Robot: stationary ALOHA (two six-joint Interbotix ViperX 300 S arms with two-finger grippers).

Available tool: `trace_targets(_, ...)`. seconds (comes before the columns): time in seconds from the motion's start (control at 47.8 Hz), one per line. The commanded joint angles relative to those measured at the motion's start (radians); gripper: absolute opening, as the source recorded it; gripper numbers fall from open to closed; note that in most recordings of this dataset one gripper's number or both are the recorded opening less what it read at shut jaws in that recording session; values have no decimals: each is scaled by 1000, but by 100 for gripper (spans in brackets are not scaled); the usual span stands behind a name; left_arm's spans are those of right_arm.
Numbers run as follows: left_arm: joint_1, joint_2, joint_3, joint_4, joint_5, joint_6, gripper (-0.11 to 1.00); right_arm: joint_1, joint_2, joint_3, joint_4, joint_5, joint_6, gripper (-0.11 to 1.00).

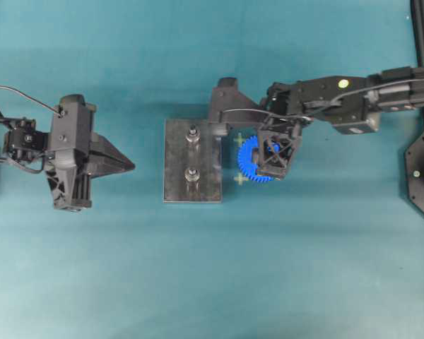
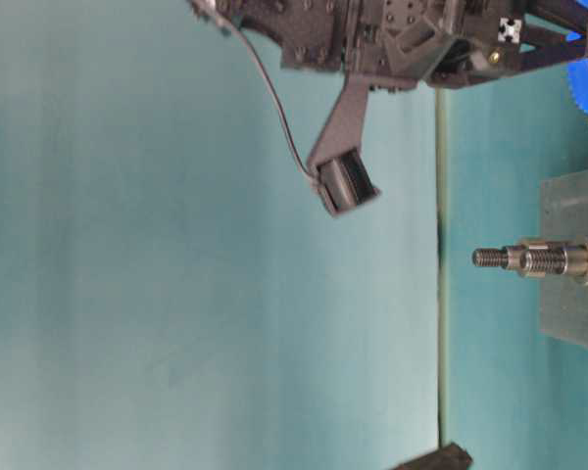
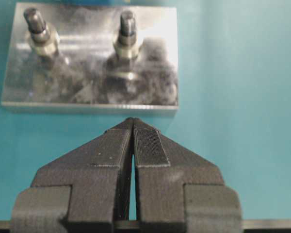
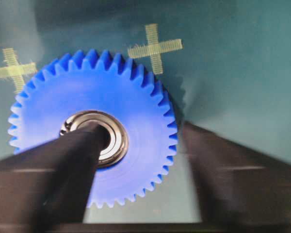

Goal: Fit the large gear onto the shaft.
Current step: 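Lower the right gripper and grasp the blue gear by its rim, then lift the blue gear and carry it over the upper shaft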

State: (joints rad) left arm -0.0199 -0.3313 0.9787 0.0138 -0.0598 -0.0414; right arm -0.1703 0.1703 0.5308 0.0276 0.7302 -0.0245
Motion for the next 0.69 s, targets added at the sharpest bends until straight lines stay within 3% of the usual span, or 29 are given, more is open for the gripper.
trace_targets(0.0,0,-3,-18,3,-29,0,0,-3,-3,-20,-5,20,-6,52)
trace_targets(0.314,-9,23,-26,2,-28,2,0,-17,-63,-89,0,89,-9,48)
trace_targets(0.669,-11,34,-23,3,-15,2,0,-46,-40,-353,23,290,-14,48)
